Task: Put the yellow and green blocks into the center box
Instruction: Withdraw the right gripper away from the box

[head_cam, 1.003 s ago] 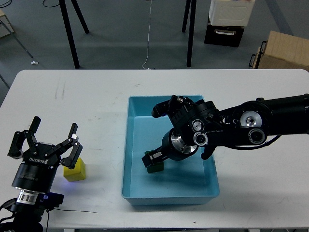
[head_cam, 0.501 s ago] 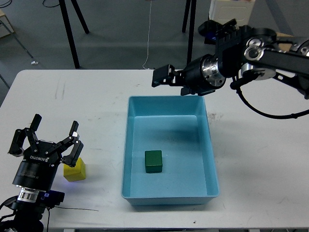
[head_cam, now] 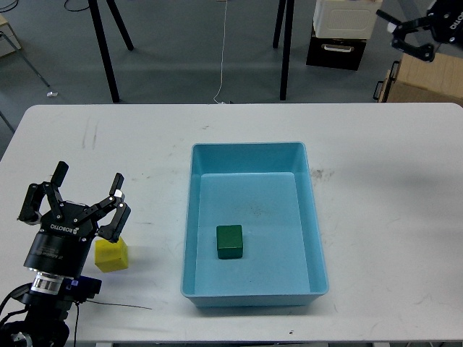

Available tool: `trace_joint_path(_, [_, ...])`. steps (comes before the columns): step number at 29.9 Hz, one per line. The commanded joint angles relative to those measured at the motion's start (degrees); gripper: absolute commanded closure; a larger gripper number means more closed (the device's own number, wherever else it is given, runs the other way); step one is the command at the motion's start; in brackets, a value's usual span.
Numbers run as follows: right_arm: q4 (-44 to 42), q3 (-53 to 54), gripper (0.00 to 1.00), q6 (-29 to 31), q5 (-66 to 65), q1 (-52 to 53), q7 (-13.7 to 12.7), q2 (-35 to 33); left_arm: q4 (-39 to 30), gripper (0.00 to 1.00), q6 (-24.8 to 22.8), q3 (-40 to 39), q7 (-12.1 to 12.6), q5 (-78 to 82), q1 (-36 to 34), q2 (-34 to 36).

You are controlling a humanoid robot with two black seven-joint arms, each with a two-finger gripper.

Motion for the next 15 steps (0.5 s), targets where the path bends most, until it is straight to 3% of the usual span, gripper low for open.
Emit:
trace_joint_path(1, [-0.5, 9.8, 0.01, 0.4, 7.2, -10.3, 0.7, 0.3, 0.1, 0.0, 0.3, 0.0, 0.0, 0.1, -0.6, 0.0])
trace_joint_path(9, [6.6, 32.6, 0.01, 0.4, 9.5, -37.1, 1.1, 8.3, 0.2, 0.0, 0.4, 0.0, -0.3, 0.1, -0.9, 0.0])
trace_joint_path(15, [16.7, 40.3, 0.01, 0.4, 9.5, -53.8, 1.1, 17.7, 0.0, 0.0, 0.3, -0.2, -0.4, -0.1, -0.7, 0.0])
